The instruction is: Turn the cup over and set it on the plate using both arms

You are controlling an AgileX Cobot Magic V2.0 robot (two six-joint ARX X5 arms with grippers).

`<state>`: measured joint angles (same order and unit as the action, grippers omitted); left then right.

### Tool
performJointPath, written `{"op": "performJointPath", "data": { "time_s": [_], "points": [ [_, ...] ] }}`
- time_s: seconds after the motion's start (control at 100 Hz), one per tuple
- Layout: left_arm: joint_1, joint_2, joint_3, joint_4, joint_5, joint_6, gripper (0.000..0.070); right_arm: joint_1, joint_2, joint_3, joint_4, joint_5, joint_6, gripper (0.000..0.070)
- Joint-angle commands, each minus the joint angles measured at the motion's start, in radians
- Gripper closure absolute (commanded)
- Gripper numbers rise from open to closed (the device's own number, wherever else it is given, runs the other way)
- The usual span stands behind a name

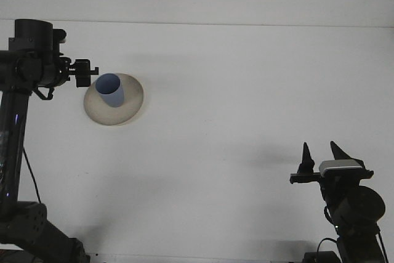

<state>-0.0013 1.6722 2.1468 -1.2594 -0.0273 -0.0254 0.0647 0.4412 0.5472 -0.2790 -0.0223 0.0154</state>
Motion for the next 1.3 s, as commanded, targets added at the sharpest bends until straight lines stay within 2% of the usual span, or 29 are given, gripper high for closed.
{"op": "performJointPath", "data": {
  "time_s": [0.0,0.23,0.33,0.82,0.99,1.29],
  "points": [
    [-0.012,-0.037,-0.029,0.015,0.002,-0.013,0.0311,0.001,0.005,0.002,0.010,0.004,0.003,0.0250],
    [-0.068,-0.314,-0.369,0.185,0.002,-0.014,0.0311,0.001,0.005,0.002,0.010,0.004,0.003,0.0250],
    [-0.085,-0.449,-0.547,0.274,0.002,-0.035,0.0311,0.001,0.005,0.002,0.010,0.004,0.003,0.0250],
    [-0.102,-1.154,-1.381,0.801,0.002,-0.050,0.0312,0.001,0.005,0.002,0.010,0.004,0.003,0.0250],
    [-0.102,-1.319,-1.523,0.896,0.002,-0.051,0.0311,0.001,0.005,0.002,0.010,0.003,0.003,0.0250],
    [-0.102,-1.360,-1.532,0.895,0.002,-0.055,0.0323,0.001,0.005,0.002,0.010,0.003,0.003,0.0255]
  ]
}}
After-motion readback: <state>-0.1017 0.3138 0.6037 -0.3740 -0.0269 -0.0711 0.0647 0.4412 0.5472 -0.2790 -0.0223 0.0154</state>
